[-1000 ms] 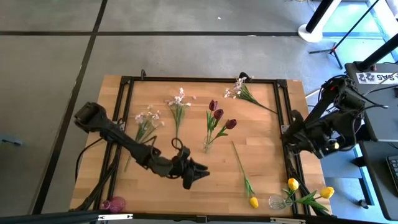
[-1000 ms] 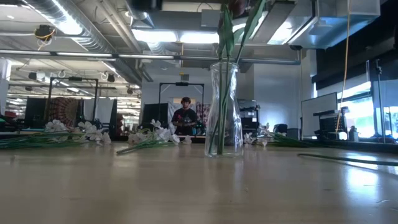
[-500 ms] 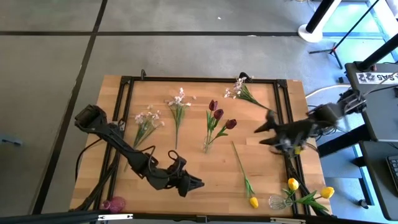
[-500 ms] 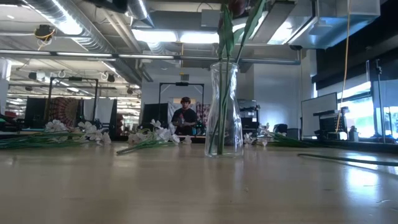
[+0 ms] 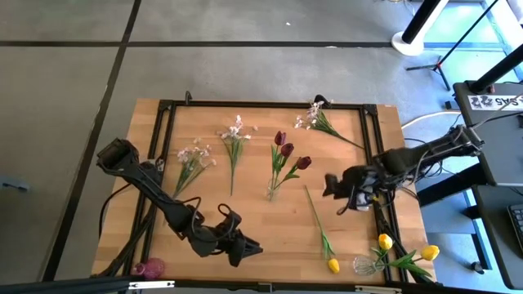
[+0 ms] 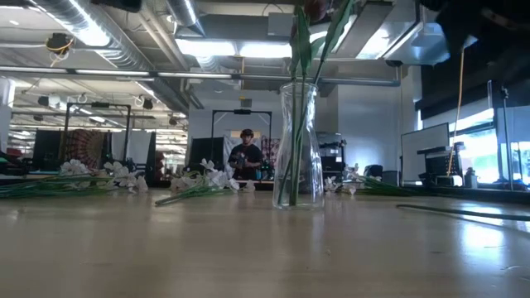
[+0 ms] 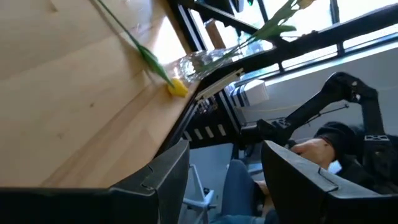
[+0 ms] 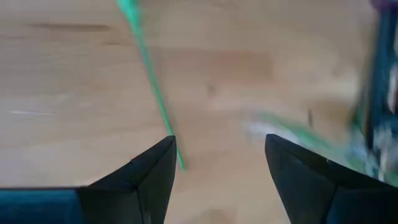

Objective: Sort flowers into vase by color
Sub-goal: Put the yellow tulip into the bottom transparent vase

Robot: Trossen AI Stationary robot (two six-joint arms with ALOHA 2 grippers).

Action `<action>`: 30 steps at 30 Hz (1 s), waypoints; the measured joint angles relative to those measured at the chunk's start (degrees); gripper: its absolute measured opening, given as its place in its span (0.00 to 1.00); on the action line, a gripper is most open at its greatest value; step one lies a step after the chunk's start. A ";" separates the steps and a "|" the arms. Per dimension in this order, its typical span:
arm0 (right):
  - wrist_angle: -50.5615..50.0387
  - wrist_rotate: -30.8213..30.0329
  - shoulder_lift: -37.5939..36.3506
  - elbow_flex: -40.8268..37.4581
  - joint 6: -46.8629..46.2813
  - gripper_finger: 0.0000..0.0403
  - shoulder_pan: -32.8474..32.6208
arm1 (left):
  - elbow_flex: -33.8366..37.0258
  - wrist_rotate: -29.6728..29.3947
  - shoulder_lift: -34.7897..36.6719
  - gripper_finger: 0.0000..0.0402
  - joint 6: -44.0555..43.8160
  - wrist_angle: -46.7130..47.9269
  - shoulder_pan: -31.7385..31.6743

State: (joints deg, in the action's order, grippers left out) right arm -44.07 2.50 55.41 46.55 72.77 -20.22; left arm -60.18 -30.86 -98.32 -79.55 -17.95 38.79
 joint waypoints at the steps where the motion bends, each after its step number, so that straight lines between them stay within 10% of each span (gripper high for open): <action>1: 0.86 0.70 0.36 -1.50 1.33 0.61 -0.30 | 0.00 -0.01 0.00 0.48 0.00 0.33 0.14; 17: 17.25 15.00 25.17 -7.13 -1.60 0.51 -2.31 | 0.01 2.97 0.00 0.48 -1.05 3.54 0.56; 30: 23.71 8.95 32.69 -6.89 -9.41 0.40 -9.36 | 0.01 3.53 0.00 0.48 -0.46 7.03 0.52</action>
State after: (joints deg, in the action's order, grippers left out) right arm -20.36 11.44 88.10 39.66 63.36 -29.58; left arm -60.17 -27.33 -98.32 -80.01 -10.92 39.31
